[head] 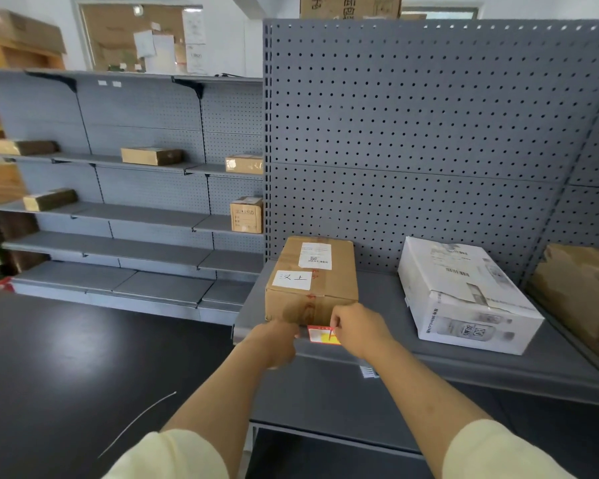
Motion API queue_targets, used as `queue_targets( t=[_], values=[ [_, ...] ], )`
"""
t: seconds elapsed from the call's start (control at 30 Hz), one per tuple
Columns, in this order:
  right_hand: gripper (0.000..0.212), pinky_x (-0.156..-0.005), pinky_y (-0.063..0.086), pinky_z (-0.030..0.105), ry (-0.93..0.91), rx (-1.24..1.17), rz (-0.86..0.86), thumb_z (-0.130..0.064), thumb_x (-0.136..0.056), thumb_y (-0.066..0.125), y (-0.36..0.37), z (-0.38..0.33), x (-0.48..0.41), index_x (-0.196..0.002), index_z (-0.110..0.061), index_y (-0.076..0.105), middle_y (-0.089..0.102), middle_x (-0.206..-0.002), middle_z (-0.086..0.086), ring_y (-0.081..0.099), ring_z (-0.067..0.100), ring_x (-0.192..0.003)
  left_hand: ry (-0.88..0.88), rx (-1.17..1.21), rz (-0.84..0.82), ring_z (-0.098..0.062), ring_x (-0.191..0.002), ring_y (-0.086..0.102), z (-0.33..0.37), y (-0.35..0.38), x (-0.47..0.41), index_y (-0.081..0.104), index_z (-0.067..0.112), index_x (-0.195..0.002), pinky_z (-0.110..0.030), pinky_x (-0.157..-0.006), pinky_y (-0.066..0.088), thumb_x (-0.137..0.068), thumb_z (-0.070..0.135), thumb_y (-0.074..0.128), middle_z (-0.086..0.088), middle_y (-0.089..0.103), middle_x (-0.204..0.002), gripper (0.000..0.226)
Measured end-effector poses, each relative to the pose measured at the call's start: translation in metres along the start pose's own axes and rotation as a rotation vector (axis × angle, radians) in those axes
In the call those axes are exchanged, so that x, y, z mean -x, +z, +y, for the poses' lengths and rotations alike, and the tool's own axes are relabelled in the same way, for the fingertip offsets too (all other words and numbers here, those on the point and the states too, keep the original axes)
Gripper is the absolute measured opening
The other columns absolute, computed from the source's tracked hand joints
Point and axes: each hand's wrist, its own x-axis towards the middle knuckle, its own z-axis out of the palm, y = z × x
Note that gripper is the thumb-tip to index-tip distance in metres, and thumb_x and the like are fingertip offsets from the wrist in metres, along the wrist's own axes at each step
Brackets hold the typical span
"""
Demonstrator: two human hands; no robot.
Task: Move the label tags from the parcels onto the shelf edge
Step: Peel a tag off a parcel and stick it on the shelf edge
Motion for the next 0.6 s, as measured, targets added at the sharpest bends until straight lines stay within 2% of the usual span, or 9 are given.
queue_targets(
  t=[0.37,0.6],
  values=[
    [0.022,-0.077,0.054,0.034,-0.035,0.000,0.051,-0.012,-0.090,0.049,0.005,-0.005,-0.003,-0.093,-0.025,0.065,0.068,-0.101,-0.001,0.063,0.023,-0.088,0.047,-0.041,0.040,-0.027,-0.114,0.058,0.001,0.005,-0.008,0.054,0.017,-0.131,-0.038,-0.098,0.050,-0.091,0.006,0.049,-0.007,0.059,-0.130,0.043],
    [0.021,-0.072,0.050,0.035,-0.160,0.134,0.042,-0.008,-0.091,0.050,0.015,-0.016,-0.004,-0.099,-0.020,0.065,0.062,-0.107,0.001,0.059,0.023,-0.094,0.047,-0.017,0.045,-0.026,-0.118,0.056,-0.007,0.006,-0.007,0.058,0.020,-0.131,-0.037,-0.102,0.047,-0.090,0.000,0.045,-0.006,0.058,-0.132,0.047]
  ],
)
